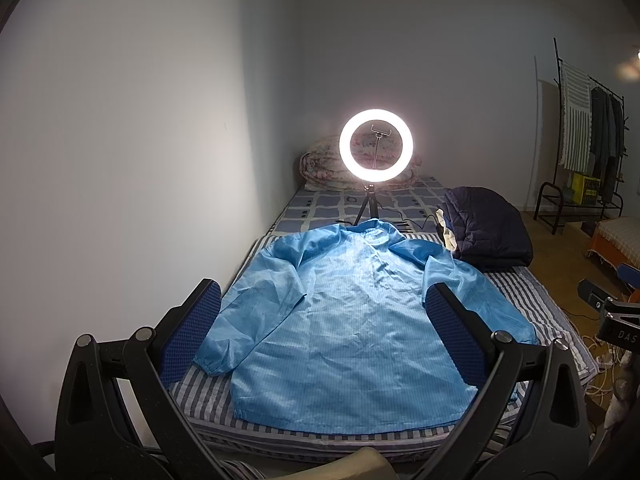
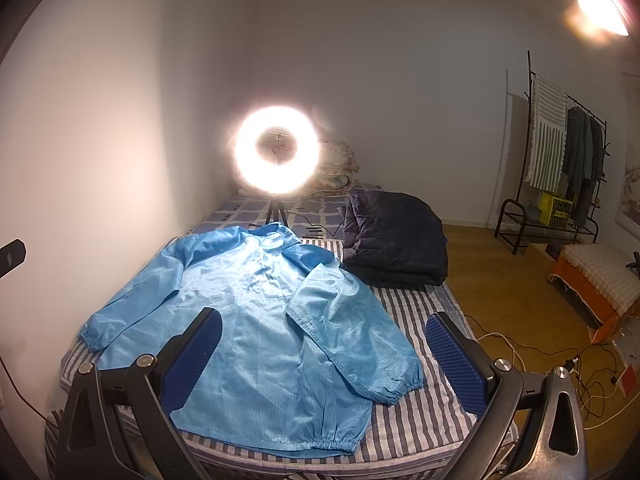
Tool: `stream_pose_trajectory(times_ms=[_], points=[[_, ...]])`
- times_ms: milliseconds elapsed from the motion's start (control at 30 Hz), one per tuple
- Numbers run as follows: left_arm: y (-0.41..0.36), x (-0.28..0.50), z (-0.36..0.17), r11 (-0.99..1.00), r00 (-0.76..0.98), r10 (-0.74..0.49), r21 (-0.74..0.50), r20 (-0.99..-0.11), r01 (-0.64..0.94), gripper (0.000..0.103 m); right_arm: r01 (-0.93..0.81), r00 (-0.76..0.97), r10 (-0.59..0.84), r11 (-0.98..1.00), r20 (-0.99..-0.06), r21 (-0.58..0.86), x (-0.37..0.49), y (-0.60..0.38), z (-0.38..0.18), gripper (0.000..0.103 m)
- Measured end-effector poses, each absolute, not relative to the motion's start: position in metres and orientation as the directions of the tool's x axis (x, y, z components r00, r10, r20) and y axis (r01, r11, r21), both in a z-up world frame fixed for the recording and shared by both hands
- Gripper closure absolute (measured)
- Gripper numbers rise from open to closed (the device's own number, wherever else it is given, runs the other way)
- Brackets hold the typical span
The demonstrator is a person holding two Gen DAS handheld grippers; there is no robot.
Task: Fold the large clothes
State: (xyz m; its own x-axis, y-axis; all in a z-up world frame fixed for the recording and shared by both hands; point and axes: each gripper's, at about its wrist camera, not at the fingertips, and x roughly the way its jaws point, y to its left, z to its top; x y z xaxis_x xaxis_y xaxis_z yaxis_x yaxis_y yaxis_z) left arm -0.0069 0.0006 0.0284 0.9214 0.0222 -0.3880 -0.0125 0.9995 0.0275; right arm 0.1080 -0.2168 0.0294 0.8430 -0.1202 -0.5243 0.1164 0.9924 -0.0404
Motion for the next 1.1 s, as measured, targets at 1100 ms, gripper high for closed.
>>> stream_pose_trajectory(times_ms=[1100], points=[[0.022, -0.004, 0.009, 0.997, 0.911, 0.071, 0.042, -0.407, -0.059, 0.000, 0.063, 0.841, -0.073, 0.997, -0.536, -0.036, 0.117, -0.198, 0.016, 0.000]])
